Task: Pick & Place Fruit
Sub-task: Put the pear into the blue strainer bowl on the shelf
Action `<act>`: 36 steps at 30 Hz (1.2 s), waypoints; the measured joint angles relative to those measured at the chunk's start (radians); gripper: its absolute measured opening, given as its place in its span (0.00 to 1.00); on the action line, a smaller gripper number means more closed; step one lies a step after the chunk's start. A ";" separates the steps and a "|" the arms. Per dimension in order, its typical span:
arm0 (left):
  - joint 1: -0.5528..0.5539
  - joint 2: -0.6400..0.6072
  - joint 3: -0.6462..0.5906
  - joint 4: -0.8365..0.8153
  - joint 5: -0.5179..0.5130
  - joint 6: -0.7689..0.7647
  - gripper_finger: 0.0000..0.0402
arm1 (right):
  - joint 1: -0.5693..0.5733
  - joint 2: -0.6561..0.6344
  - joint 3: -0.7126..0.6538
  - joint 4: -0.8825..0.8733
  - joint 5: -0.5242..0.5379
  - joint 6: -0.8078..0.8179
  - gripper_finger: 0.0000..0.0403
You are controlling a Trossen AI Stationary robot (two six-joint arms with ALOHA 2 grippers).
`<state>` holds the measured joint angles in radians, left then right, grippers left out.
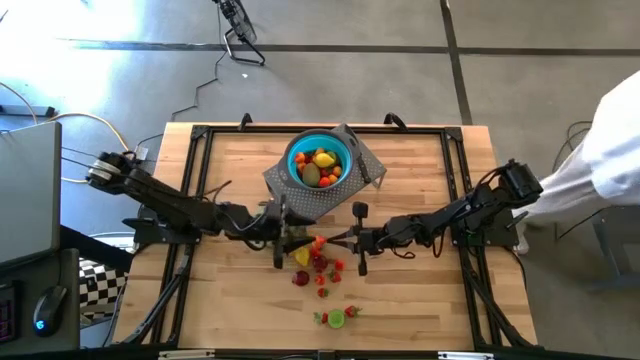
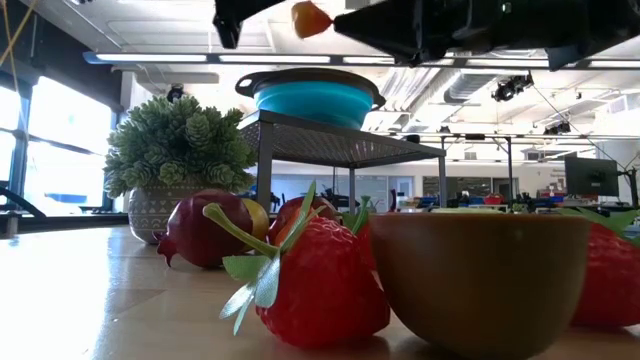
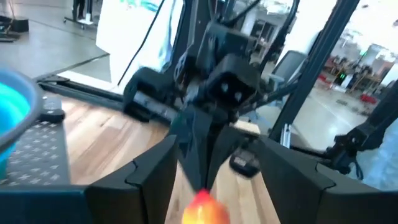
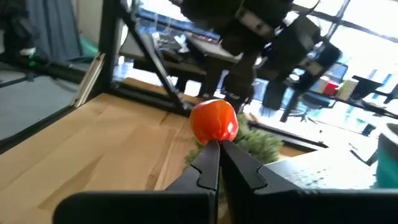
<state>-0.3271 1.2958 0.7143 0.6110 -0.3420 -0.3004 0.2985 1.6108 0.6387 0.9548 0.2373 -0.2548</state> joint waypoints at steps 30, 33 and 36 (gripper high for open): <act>-0.147 -0.260 0.000 -0.315 -0.120 0.142 0.54 | -0.258 -0.128 0.559 -1.026 0.191 0.014 0.01; -0.162 -0.261 0.000 -0.334 -0.160 0.147 0.54 | -0.314 -0.129 0.588 -1.145 0.192 0.019 0.01; -0.165 -0.260 0.000 -0.345 -0.173 0.139 0.54 | -0.365 -0.126 0.603 -1.213 0.192 0.020 0.01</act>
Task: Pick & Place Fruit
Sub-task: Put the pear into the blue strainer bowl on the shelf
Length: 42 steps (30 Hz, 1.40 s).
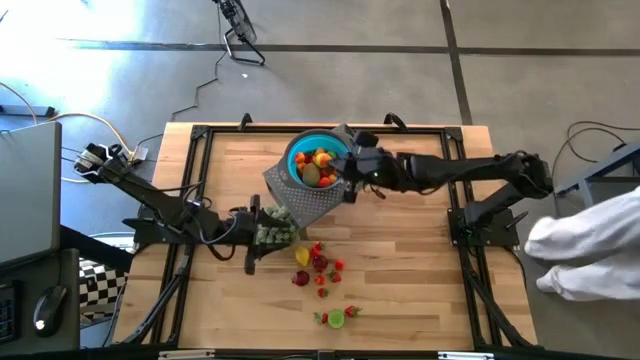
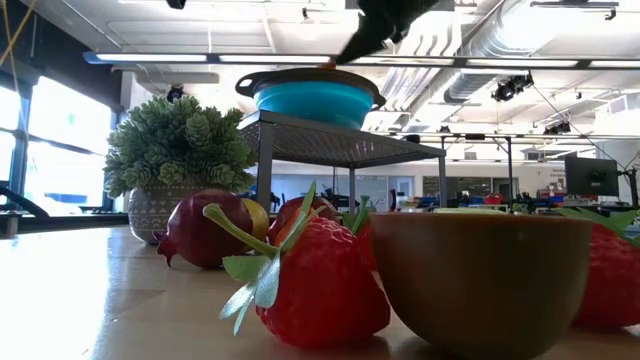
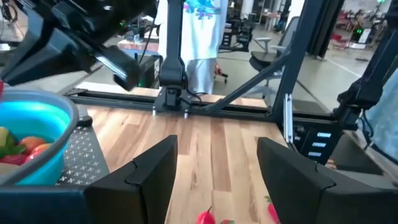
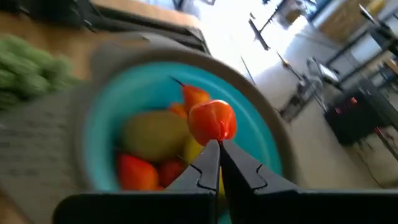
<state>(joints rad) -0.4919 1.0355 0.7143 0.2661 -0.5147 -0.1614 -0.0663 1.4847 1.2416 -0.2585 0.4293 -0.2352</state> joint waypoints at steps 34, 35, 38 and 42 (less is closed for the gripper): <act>0.000 0.000 0.000 -0.031 -0.056 -0.004 0.54 | 0.028 -0.122 0.001 -0.159 -0.016 0.004 0.15; 0.000 0.000 0.000 -0.031 -0.056 -0.004 0.54 | 0.048 -0.135 0.001 -0.160 -0.017 0.005 0.12; 0.000 0.000 0.000 -0.031 -0.056 -0.004 0.54 | 0.101 -0.186 0.001 -0.195 -0.021 0.015 0.03; 0.000 0.004 0.000 -0.031 -0.056 -0.004 0.54 | 0.146 -0.219 0.001 -0.231 -0.066 0.079 0.01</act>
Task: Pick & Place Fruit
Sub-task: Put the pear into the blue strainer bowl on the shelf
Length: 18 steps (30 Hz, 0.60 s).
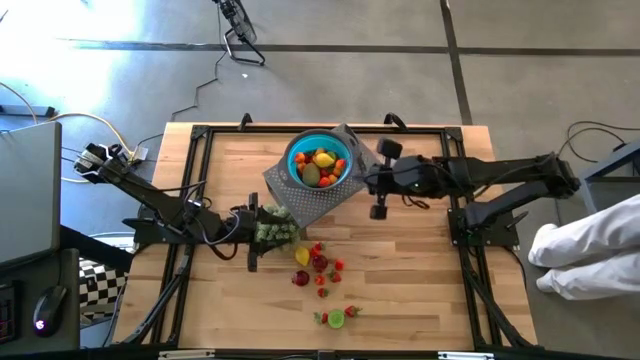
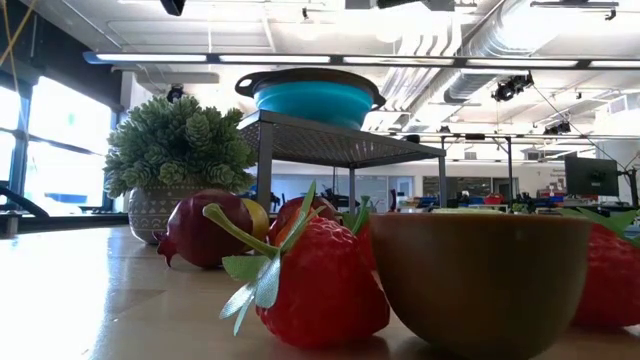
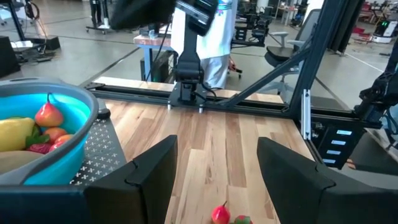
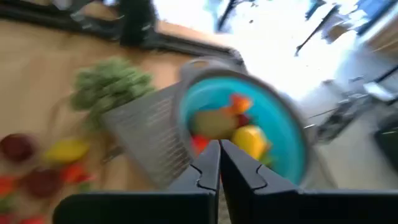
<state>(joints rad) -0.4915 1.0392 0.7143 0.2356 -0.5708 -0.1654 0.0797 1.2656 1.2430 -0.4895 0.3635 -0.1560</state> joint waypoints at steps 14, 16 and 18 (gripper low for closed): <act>0.000 0.041 0.000 -0.001 0.003 -0.053 0.54 | 0.119 0.002 -0.224 0.133 -0.289 0.146 0.01; 0.000 0.040 0.000 0.001 0.003 -0.053 0.54 | 0.136 0.002 -0.255 0.169 -0.312 0.164 0.01; 0.000 0.040 0.000 -0.001 0.003 -0.052 0.54 | 0.151 0.002 -0.282 0.219 -0.321 0.183 0.01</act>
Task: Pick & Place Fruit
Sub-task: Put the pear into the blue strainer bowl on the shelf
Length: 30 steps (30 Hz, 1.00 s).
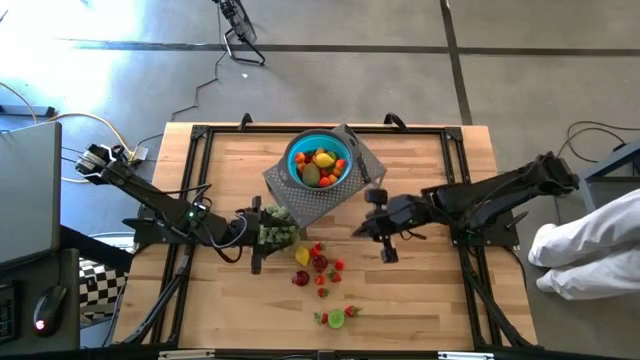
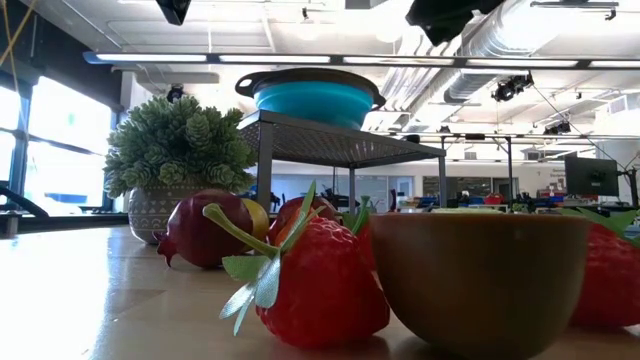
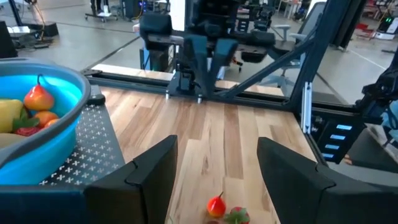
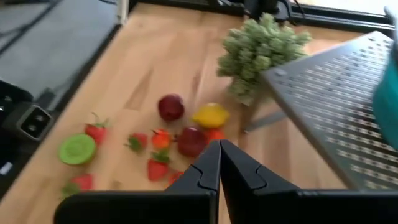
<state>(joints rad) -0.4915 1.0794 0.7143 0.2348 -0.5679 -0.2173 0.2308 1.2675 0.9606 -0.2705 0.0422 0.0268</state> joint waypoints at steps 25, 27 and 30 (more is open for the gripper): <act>0.000 0.000 0.000 -0.029 -0.003 0.003 0.54 | 0.088 0.255 -0.113 0.366 0.047 0.069 0.42; 0.000 0.000 0.000 -0.029 -0.003 0.002 0.54 | 0.088 0.285 -0.113 0.368 0.045 0.083 0.48; 0.000 0.000 0.000 -0.029 -0.003 0.003 0.54 | 0.088 0.337 -0.113 0.365 0.015 0.086 0.53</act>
<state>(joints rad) -0.4915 1.0790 0.7143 0.2062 -0.5705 -0.2146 0.3191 1.6042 0.8478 0.0944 0.0573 0.1127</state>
